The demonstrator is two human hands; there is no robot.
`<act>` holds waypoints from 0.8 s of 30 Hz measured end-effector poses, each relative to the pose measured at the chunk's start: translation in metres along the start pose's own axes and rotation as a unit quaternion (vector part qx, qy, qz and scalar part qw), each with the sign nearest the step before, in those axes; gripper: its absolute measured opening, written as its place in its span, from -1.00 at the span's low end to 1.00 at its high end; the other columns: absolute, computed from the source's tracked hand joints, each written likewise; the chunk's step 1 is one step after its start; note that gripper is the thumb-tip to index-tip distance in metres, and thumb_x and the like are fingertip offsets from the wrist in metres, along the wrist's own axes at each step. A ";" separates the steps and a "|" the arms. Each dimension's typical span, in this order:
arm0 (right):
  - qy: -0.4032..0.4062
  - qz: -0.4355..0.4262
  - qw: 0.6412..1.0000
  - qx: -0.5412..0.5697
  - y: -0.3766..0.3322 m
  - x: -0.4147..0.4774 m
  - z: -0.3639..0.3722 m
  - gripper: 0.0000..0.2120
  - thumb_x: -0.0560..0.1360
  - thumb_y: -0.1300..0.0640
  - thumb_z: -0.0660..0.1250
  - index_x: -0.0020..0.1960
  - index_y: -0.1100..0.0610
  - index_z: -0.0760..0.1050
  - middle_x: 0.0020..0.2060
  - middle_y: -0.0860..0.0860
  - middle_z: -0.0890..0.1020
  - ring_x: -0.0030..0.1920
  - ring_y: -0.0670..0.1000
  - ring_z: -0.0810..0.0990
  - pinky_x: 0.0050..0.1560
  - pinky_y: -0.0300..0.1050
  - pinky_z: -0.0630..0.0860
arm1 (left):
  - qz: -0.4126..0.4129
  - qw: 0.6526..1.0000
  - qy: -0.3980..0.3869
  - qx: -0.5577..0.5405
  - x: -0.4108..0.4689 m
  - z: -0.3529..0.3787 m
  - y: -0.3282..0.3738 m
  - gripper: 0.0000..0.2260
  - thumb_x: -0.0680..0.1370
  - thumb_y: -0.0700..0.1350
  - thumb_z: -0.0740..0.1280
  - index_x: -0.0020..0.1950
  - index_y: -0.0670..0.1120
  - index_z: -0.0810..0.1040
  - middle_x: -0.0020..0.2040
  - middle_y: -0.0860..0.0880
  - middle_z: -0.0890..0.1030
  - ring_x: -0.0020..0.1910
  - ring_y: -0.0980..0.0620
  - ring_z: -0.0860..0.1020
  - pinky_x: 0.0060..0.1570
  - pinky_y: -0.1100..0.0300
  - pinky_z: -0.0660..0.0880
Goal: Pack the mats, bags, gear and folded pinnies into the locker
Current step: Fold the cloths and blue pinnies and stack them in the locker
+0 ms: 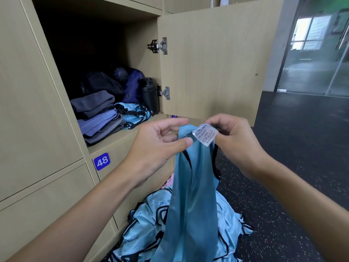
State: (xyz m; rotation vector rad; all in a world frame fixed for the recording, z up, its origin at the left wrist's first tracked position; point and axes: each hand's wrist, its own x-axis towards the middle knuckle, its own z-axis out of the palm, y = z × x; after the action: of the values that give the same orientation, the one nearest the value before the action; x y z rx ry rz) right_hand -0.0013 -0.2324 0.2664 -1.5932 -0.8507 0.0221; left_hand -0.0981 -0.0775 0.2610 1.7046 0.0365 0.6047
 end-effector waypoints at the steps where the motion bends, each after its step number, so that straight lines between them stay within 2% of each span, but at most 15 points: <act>1: 0.006 0.000 1.000 -0.007 0.000 0.001 0.000 -0.73 0.50 0.38 0.34 -0.21 0.04 0.61 -0.32 -0.07 0.67 -0.31 -0.17 0.56 -0.27 -0.28 0.49 | 0.001 1.000 0.002 0.003 0.000 0.000 0.000 -0.63 0.44 -0.40 0.46 0.21 -0.16 0.61 0.02 -0.02 0.66 -0.13 0.10 0.69 -0.09 0.34 0.57; 3: 0.016 0.001 1.000 -0.009 0.000 0.001 0.002 -0.75 0.49 0.38 0.33 -0.20 0.07 0.61 -0.30 -0.02 0.69 -0.31 -0.15 0.57 -0.28 -0.27 0.50 | 0.005 1.000 0.012 0.020 0.000 0.000 -0.002 -0.66 0.45 -0.40 0.47 0.19 -0.17 0.62 -0.14 0.10 0.68 -0.19 0.15 0.68 -0.15 0.37 0.55; 7: 0.024 -0.004 1.000 0.010 -0.005 0.003 0.007 -0.84 0.50 0.31 0.39 -0.18 0.10 0.62 -0.22 0.06 0.72 -0.25 -0.11 0.61 -0.21 -0.19 0.55 | 0.029 0.996 0.040 0.076 0.003 0.001 -0.005 -0.87 0.49 -0.28 0.47 -0.02 -0.09 0.67 -0.09 -0.13 0.70 -0.21 0.12 0.61 -0.15 0.31 0.56; 10: 0.027 -0.015 0.999 0.020 -0.009 0.004 0.009 -0.84 0.51 0.29 0.41 -0.19 0.07 0.61 -0.22 0.02 0.72 -0.25 -0.12 0.61 -0.20 -0.20 0.55 | 0.032 0.994 0.048 0.091 0.006 0.000 -0.002 -0.87 0.55 -0.23 0.42 -0.19 -0.08 0.61 -0.15 0.00 0.67 -0.21 0.19 0.59 -0.17 0.36 0.47; 12: 0.036 -0.016 0.999 0.022 -0.010 0.006 0.009 -0.85 0.50 0.28 0.42 -0.17 0.06 0.61 -0.22 0.00 0.72 -0.25 -0.12 0.62 -0.21 -0.21 0.55 | 0.027 0.997 0.040 0.053 0.008 -0.002 0.002 -0.87 0.57 -0.25 0.39 -0.17 -0.11 0.53 -0.18 -0.18 0.67 -0.20 0.03 0.56 -0.12 0.17 0.43; 14: 0.041 -0.017 0.998 0.035 -0.010 0.008 0.007 -0.87 0.50 0.26 0.43 -0.11 0.04 0.59 -0.17 0.00 0.72 -0.22 -0.12 0.61 -0.19 -0.20 0.54 | 0.039 0.998 0.040 0.019 0.011 -0.004 0.008 -0.83 0.57 -0.26 0.39 -0.16 -0.09 0.45 -0.20 -0.37 0.62 -0.20 -0.11 0.47 -0.15 0.03 0.33; 16: 0.018 -0.007 0.999 0.036 -0.009 0.010 0.006 -0.83 0.49 0.21 0.45 0.02 0.00 0.57 -0.08 -0.01 0.70 -0.16 -0.12 0.61 -0.11 -0.20 0.54 | 0.061 0.997 0.049 -0.007 0.013 -0.005 0.014 -0.83 0.53 -0.24 0.40 -0.15 -0.08 0.42 -0.23 -0.32 0.60 -0.22 -0.15 0.44 -0.20 -0.03 0.31; 18: -0.042 0.021 0.999 0.021 -0.007 0.009 0.005 -0.76 0.50 0.19 0.44 0.13 0.00 0.56 -0.03 -0.04 0.70 -0.10 -0.13 0.65 -0.04 -0.21 0.57 | 0.084 0.994 0.063 -0.024 0.014 -0.007 0.019 -0.84 0.55 -0.27 0.37 -0.12 -0.07 0.44 -0.22 -0.26 0.61 -0.24 -0.14 0.44 -0.24 -0.05 0.31; 21: -0.085 0.046 0.995 0.021 -0.001 0.006 0.009 -0.91 0.56 0.18 0.37 0.05 0.12 0.63 -0.07 0.04 0.73 -0.10 -0.04 0.65 0.03 0.02 0.60 | 0.092 0.988 0.108 -0.061 0.017 -0.010 0.021 -0.85 0.60 -0.31 0.33 -0.01 -0.07 0.44 -0.25 -0.12 0.65 -0.27 -0.04 0.51 -0.23 0.09 0.42; 22: -0.074 0.037 0.996 0.012 -0.001 0.005 0.010 -0.89 0.58 0.15 0.36 0.04 0.15 0.63 -0.07 0.10 0.72 -0.12 -0.02 0.61 0.02 0.07 0.58 | 0.070 0.989 0.112 -0.072 0.017 -0.011 0.019 -0.82 0.58 -0.25 0.37 0.07 -0.03 0.43 -0.23 -0.10 0.66 -0.25 -0.03 0.53 -0.16 0.08 0.45; 24: -0.049 0.028 0.998 0.028 -0.004 0.006 0.014 -0.84 0.60 0.14 0.32 0.09 0.18 0.62 0.02 0.25 0.67 -0.08 0.04 0.59 0.07 0.14 0.57 | -0.029 0.996 0.057 -0.064 0.015 -0.010 0.011 -0.56 0.47 -0.07 0.51 0.26 0.06 0.39 -0.08 -0.11 0.71 -0.12 -0.07 0.58 0.03 -0.05 0.49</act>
State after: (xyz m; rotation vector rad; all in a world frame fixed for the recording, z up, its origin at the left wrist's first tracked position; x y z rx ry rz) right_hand -0.0051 -0.2177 0.2693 -1.5723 -0.8741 0.1647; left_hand -0.0926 -0.0655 0.2773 1.5389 0.1261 0.6462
